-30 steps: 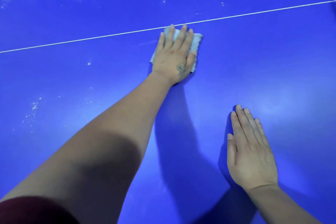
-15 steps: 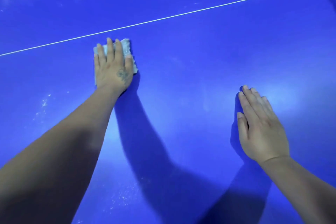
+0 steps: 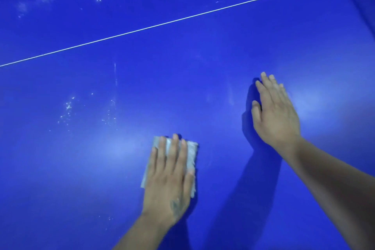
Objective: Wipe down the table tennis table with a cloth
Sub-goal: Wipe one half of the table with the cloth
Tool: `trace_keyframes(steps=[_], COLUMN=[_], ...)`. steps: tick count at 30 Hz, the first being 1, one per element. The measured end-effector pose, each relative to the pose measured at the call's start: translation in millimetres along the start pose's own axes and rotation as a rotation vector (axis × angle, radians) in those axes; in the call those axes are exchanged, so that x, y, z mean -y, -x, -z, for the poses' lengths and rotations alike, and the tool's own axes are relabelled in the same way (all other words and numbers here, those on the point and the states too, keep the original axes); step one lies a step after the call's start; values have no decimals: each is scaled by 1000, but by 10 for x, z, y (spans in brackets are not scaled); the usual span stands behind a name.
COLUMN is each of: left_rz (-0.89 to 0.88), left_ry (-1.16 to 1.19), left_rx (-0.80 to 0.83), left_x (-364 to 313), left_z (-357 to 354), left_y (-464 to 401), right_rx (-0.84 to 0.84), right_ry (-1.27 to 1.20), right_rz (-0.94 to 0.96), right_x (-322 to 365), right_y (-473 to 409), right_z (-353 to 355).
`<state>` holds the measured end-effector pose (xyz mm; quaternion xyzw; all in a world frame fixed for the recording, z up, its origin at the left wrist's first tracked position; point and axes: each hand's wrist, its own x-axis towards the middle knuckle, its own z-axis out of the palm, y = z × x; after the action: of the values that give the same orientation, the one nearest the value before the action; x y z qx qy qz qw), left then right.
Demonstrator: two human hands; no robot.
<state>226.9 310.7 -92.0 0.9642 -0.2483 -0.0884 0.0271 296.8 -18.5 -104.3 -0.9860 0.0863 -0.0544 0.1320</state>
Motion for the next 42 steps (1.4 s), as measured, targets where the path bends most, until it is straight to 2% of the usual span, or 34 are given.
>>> trace_keyframes(steps=[5,11,18,25,29,33,39,42], left_rz=[-230,-314,-257,31,216,353,411,312], left_ry=[99,120,75,131,147,163,78,94], left_rx=[6,-19,-117,-122,-166,-168,-77,-40], left_x=[-636,-766,-620,115,692,930,444,-126], left_z=[-59,26,96,289,253,226,43,-65], left_y=[4,-1024,-2386,-3152,-2773,-1901,-456,-87], right_rx=[-31,-137,-47,-10,1,-6,-14,-8], right_ry=[-4,-59,-6,-5,9,30,39,38], right_rz=[-54,-161,-132,-149,-159,-139,-126,-126], right_x=[9,-31,-53,-36,-20,-24,-9,1], right_y=[-9,9,-55,-66,-60,-60,-63,-60], right_z=[-82,-144,-154,-139,-127,-121,-102,-100])
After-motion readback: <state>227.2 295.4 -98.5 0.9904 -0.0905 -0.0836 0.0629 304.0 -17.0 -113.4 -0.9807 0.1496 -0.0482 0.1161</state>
